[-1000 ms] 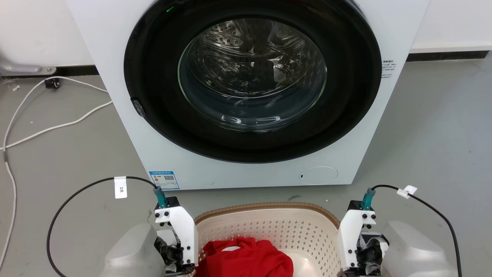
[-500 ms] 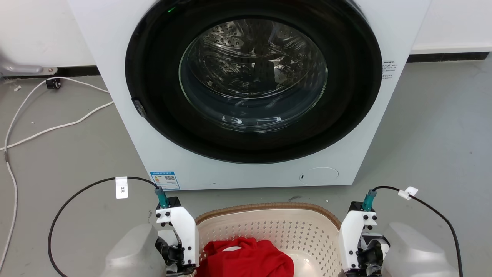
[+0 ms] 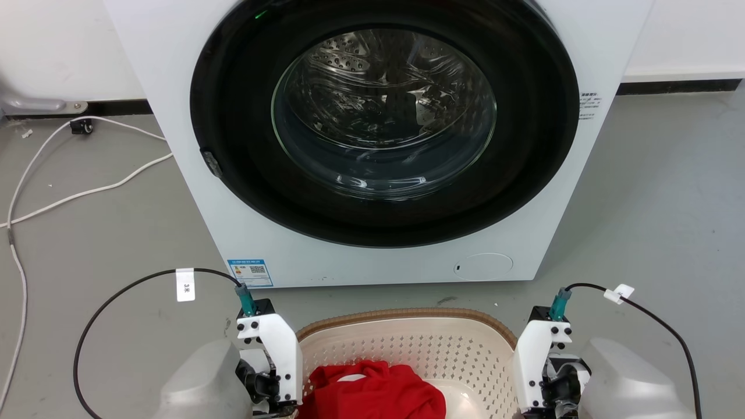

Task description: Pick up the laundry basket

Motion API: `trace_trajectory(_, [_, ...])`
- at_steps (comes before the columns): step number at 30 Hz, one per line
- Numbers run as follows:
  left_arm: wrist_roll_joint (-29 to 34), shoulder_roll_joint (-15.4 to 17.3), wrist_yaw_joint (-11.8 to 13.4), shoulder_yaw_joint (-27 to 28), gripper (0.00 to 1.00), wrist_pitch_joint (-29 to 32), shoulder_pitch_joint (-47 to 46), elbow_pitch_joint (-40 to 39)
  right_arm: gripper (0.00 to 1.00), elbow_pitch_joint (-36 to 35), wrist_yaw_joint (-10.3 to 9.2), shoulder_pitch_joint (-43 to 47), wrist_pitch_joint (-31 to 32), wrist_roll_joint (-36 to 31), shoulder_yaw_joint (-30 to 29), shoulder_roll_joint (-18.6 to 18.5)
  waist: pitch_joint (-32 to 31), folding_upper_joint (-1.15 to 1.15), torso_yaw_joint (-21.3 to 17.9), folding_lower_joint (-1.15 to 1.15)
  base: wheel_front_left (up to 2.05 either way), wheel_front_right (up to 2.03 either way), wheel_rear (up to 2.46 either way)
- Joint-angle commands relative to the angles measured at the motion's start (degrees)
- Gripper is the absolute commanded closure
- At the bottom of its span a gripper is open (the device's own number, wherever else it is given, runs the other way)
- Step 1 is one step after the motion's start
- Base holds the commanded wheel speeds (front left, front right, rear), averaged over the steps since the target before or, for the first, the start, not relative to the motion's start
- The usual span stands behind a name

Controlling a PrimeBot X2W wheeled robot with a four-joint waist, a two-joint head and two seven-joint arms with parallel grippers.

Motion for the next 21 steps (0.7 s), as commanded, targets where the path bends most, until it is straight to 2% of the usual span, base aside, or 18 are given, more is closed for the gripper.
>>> trace_trajectory(1, [-1.1,-2.0,-0.8,0.0,1.00,0.0,0.6,-0.8,1.00,-0.7,0.75,0.5,-0.3,0.2,-0.4,1.7,0.0,0.00,0.0,0.00,0.00,0.00,0.00])
trace_trajectory(21, [-3.1,-1.9,-0.8,-1.4,1.00,-0.2,0.6,-1.0,1.00,-0.7,0.75,0.6,-0.5,-0.8,-1.4,2.2,0.1,0.00,0.3,0.00,0.00,0.00,0.00])
